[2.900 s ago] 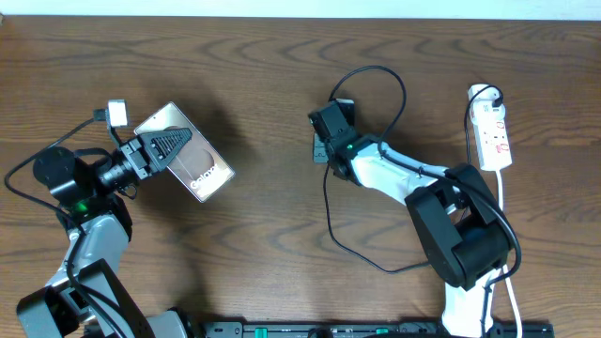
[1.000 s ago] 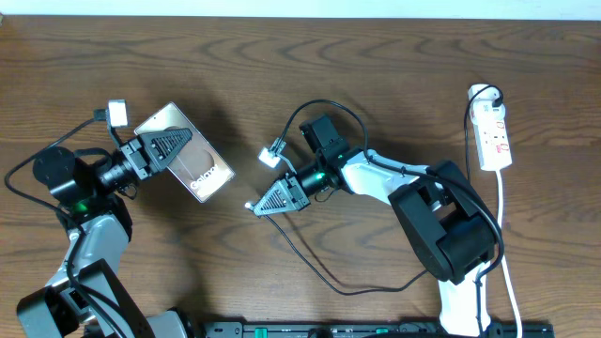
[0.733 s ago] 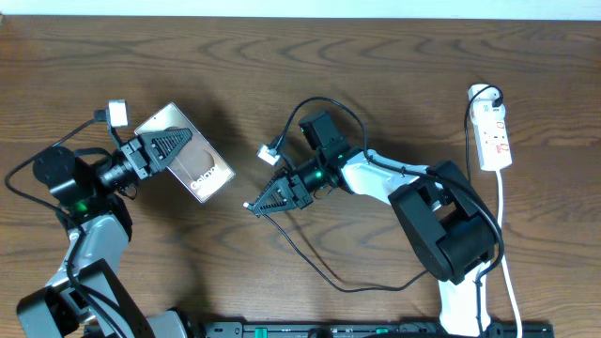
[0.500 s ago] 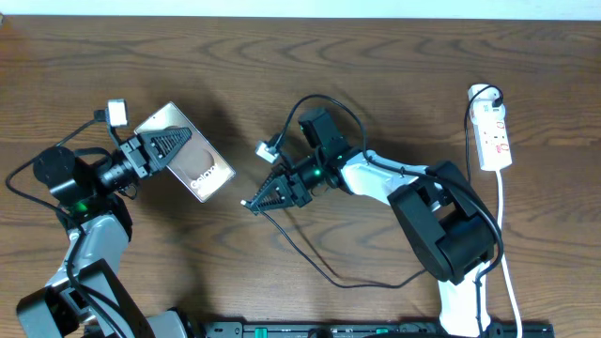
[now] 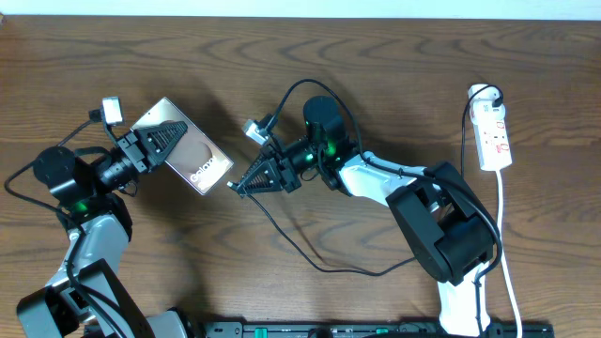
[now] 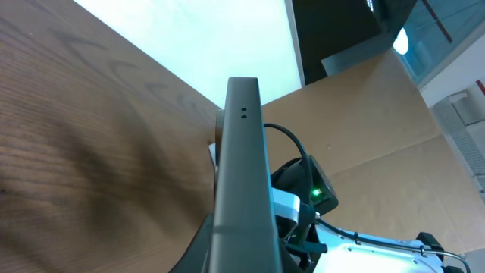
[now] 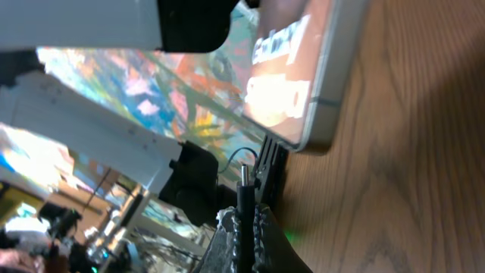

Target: Plug charger to phone and switch on socket

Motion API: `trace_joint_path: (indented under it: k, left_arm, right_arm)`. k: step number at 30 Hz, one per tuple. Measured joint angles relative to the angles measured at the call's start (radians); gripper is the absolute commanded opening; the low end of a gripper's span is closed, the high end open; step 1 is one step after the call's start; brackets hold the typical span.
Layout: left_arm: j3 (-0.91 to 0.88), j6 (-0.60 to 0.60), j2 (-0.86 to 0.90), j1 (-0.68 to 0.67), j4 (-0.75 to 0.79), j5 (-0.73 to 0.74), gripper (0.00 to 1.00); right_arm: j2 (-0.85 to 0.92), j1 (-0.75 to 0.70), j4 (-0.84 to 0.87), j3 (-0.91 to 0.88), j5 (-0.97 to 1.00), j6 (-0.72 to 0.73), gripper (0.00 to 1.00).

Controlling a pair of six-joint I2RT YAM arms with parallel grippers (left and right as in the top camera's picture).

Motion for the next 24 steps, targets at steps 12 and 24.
trace_joint_path:
  k: [12, 24]
  left_arm:
    - [0.0, 0.002, 0.0, -0.043, 0.0, -0.023, 0.08]
    - [0.0, 0.024, 0.0, -0.044, 0.0, -0.026, 0.08]
  right_arm:
    - [0.0, 0.0, 0.0, 0.0, 0.056, 0.153, 0.01]
    - [0.0, 0.0, 0.016, 0.0, 0.044, 0.163, 0.01]
